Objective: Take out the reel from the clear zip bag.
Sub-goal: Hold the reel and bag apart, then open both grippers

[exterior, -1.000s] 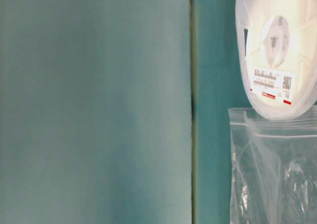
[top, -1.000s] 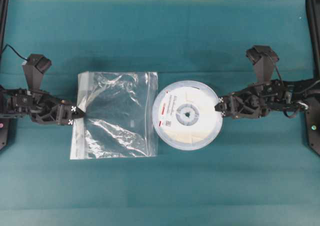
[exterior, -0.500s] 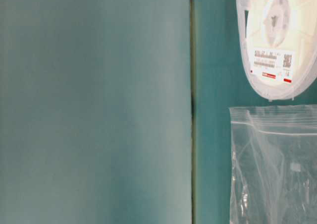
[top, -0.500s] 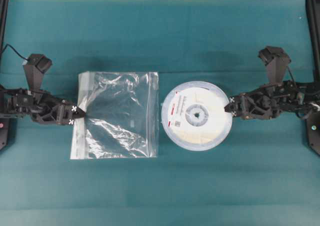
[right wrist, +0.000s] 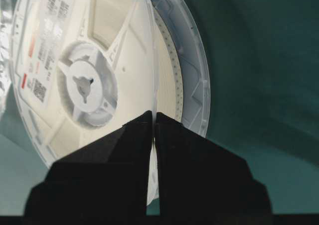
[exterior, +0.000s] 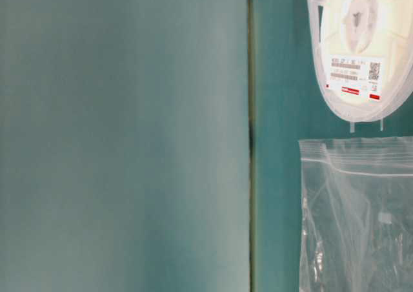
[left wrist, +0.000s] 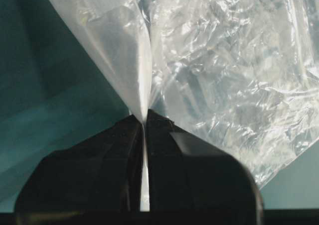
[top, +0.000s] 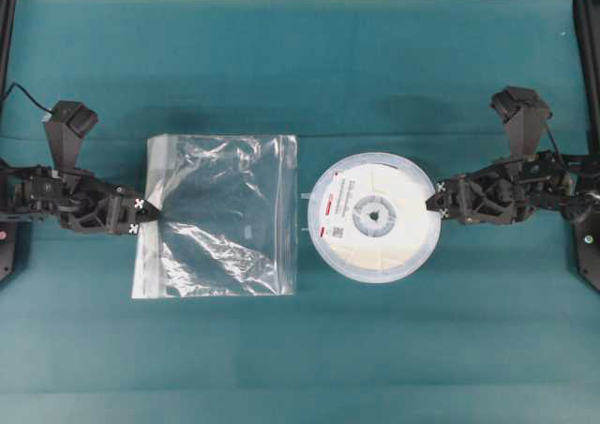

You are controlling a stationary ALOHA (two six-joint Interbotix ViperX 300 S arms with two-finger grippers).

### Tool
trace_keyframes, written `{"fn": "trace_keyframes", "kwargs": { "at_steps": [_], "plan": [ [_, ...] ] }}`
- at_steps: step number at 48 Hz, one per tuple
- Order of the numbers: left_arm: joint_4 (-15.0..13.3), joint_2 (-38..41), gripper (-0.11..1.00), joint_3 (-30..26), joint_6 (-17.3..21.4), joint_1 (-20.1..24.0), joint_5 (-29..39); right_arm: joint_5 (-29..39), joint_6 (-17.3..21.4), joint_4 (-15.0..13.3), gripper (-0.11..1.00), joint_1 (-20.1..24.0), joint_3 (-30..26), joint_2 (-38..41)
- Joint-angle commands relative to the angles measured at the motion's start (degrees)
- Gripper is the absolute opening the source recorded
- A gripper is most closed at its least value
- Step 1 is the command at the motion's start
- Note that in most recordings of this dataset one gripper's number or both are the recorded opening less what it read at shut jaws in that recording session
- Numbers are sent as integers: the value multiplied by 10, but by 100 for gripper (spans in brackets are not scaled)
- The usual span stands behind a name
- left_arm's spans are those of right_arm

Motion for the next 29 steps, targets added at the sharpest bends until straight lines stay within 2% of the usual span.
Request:
{"fn": "trace_keyframes", "kwargs": {
  "at_steps": [1,25,29],
  "plan": [
    [2,-2,1,-6,2,1,-2,2,3,1,5,-1,-3,-5],
    [3,-2,1,-11,2,1,30,12,4,2,5,-1,-4,-2],
    [3,-2,1,-12,2,1,30,18,4,1,8,-1,-5,-2]
  ]
}}
